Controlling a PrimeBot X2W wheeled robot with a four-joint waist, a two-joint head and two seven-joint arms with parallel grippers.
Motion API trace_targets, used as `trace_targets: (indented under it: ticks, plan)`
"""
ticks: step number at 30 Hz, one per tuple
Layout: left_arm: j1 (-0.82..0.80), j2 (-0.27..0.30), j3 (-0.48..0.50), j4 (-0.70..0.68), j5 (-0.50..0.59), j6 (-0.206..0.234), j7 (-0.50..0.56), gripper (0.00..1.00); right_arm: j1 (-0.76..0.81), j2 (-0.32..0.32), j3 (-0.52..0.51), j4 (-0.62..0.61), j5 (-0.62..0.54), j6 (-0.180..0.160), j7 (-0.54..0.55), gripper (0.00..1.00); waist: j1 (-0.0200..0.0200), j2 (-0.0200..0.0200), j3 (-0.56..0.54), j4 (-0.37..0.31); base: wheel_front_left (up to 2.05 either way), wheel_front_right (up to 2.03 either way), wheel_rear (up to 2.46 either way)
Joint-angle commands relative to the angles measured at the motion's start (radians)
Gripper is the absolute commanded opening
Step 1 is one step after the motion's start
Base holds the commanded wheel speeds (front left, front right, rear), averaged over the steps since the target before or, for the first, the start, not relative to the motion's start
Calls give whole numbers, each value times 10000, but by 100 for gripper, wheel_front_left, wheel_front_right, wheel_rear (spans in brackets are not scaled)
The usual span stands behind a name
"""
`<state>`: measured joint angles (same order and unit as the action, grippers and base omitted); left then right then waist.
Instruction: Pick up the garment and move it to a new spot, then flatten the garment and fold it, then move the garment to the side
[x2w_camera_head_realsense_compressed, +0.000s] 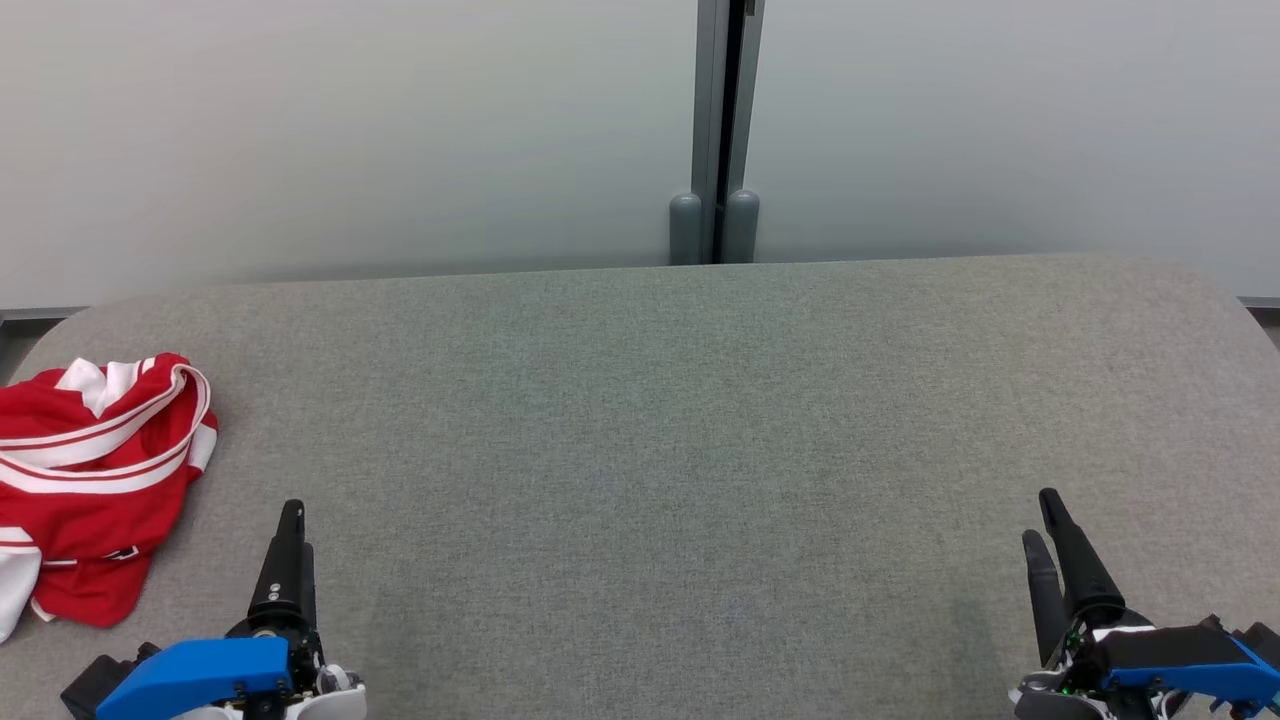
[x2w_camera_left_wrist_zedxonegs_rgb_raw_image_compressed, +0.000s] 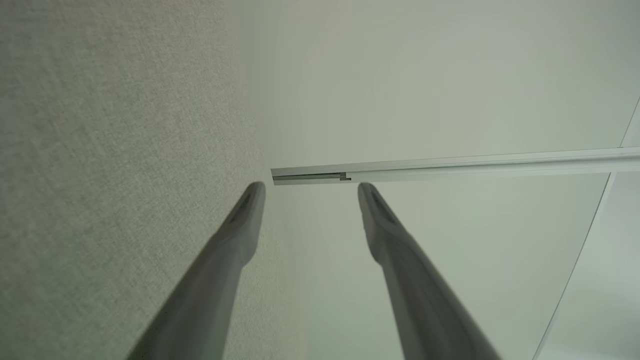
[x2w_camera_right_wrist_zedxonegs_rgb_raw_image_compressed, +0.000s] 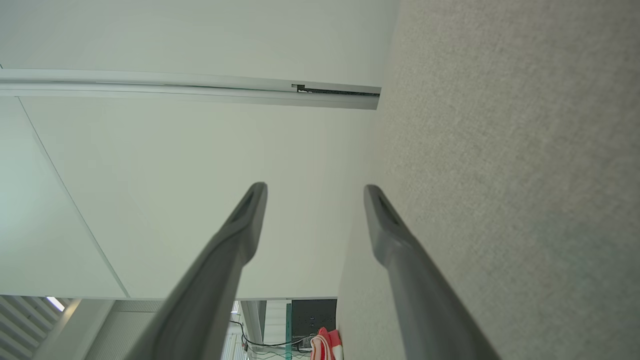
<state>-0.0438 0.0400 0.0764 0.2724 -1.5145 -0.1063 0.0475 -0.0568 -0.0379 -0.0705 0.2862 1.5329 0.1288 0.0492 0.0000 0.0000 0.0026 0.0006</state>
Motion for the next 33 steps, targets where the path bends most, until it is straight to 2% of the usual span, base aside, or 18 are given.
trace_targets:
  ticks: [1, 16, 24, 33]
  plan:
    - [-163, 77, -79, -217, 237, 38, -69, 100, -261, -41, 33, -138, -224, 6, -81, 100, 0, 0, 2, 4, 0, 0, 0]
    - [-93, 281, -925, -372, 3232, 672, -702, 100, -330, -65, 71, -249, -4219, 10, -714, 100, 0, 0, 35, 22, 0, 0, 0]
    - [-99, 519, -1411, -415, 4859, 1004, -996, 100, -257, -76, 182, -347, -5811, 12, -1000, 100, 0, 0, 27, 51, 0, 0, 0]
    - [-73, 745, -1848, -513, 6348, 1169, -1305, 100, -241, -89, 300, -449, -7171, 14, -1178, 100, 0, 0, 32, 77, 0, 0, 0]
